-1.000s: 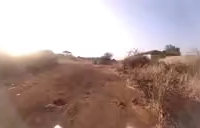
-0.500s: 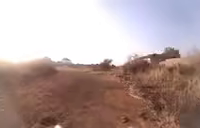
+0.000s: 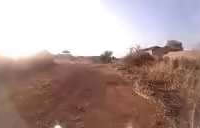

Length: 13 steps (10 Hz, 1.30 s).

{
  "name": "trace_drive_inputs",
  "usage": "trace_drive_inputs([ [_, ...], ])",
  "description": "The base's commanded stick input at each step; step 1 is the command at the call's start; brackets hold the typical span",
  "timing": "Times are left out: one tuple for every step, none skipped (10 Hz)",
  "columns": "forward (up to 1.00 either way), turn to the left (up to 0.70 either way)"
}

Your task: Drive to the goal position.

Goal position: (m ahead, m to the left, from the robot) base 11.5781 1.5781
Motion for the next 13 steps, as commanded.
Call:
trace_drive_inputs([
  [0.7, -0.21],
  [0.7, -0.34],
  [0.7, -0.21],
  [0.7, 0.0],
  [0.7, 0.0],
  [0.7, 0.0],
  [0.7, 0.0],
  [0.7, 0.0],
  [0.7, 0.0],
  [0.7, 0.0],
  [0.7, 0.0],
  [0.7, 0.0],
  [0.7, 0.0],
])
